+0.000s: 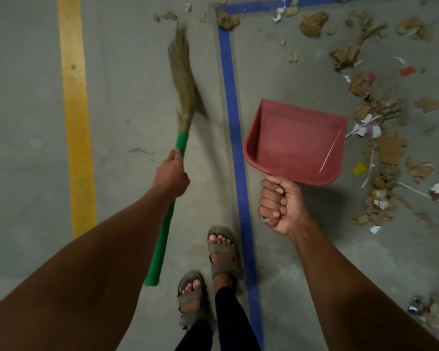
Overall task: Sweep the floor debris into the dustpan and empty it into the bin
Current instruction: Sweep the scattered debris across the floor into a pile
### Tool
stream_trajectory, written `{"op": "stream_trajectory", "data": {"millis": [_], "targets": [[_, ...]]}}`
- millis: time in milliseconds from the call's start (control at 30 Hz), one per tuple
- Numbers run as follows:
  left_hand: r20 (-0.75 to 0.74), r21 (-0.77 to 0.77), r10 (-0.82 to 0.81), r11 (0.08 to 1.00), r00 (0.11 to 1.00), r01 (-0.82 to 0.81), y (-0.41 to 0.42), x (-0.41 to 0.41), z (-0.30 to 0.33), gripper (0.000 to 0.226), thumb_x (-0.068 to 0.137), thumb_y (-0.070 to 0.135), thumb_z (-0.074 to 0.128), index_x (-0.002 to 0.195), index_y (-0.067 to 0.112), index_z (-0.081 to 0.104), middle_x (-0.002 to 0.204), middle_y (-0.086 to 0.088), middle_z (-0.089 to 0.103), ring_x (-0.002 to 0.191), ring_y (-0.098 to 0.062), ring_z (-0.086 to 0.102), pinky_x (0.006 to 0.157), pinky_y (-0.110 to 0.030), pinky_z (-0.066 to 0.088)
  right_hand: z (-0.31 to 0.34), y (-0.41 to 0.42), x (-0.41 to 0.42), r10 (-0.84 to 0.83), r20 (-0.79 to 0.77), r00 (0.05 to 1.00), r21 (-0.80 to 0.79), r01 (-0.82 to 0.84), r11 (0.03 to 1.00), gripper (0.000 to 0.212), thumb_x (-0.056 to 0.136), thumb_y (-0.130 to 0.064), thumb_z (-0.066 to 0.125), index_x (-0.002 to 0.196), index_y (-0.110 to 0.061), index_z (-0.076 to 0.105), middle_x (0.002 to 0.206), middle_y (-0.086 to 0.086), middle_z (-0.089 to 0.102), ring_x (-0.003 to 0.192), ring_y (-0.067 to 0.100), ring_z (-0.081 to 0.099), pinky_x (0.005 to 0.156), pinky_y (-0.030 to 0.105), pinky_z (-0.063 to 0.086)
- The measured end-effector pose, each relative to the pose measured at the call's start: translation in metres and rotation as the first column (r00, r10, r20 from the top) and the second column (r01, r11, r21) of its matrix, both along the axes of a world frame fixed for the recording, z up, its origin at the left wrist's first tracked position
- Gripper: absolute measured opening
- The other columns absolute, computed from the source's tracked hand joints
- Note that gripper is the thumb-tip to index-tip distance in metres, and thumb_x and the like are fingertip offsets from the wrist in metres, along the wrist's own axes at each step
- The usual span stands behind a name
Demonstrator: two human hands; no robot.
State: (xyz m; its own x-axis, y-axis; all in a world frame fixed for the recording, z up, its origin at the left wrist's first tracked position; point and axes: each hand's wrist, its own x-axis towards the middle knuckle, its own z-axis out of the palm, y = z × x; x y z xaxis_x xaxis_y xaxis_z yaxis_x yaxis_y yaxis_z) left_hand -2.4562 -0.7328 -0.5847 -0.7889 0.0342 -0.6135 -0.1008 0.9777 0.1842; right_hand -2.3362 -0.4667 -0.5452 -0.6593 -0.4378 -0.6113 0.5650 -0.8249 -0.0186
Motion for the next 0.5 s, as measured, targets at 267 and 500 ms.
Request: {"op": "stream_trajectory", "data": {"millis": [267, 500], "targets": [[0.136, 0.161, -0.636, 0.771, 0.760, 0.616, 0.043, 0.022, -0.007, 0.083, 0.098, 0.006, 0.046, 0.164, 0.039, 0.008, 0.170, 0.002, 0.023, 0.119, -0.035, 0.061, 0.099, -0.043, 0.053, 0.006, 0.007, 0.005, -0.004, 0.043, 0.999, 0.061, 0.001, 0.998, 0.041, 0.097, -0.023, 0.042, 0.057, -0.023, 0.038, 0.042, -0.010, 0.015, 0.031, 0.008, 0.012, 0.033, 0.020, 0.019], [-0.010, 0.170, -0.682, 0.719, 0.731, 0.673, 0.013, 0.016, 0.009, 0.082, 0.101, 0.012, 0.045, 0.163, 0.040, 0.000, 0.172, 0.009, 0.012, 0.096, -0.029, 0.068, 0.081, -0.042, 0.060, 0.022, 0.008, -0.016, 0.017, 0.030, 0.999, 0.075, -0.019, 0.997, 0.040, 0.098, -0.023, 0.042, 0.058, -0.024, 0.036, 0.042, -0.010, 0.016, 0.032, 0.008, 0.011, 0.033, 0.020, 0.018]]}}
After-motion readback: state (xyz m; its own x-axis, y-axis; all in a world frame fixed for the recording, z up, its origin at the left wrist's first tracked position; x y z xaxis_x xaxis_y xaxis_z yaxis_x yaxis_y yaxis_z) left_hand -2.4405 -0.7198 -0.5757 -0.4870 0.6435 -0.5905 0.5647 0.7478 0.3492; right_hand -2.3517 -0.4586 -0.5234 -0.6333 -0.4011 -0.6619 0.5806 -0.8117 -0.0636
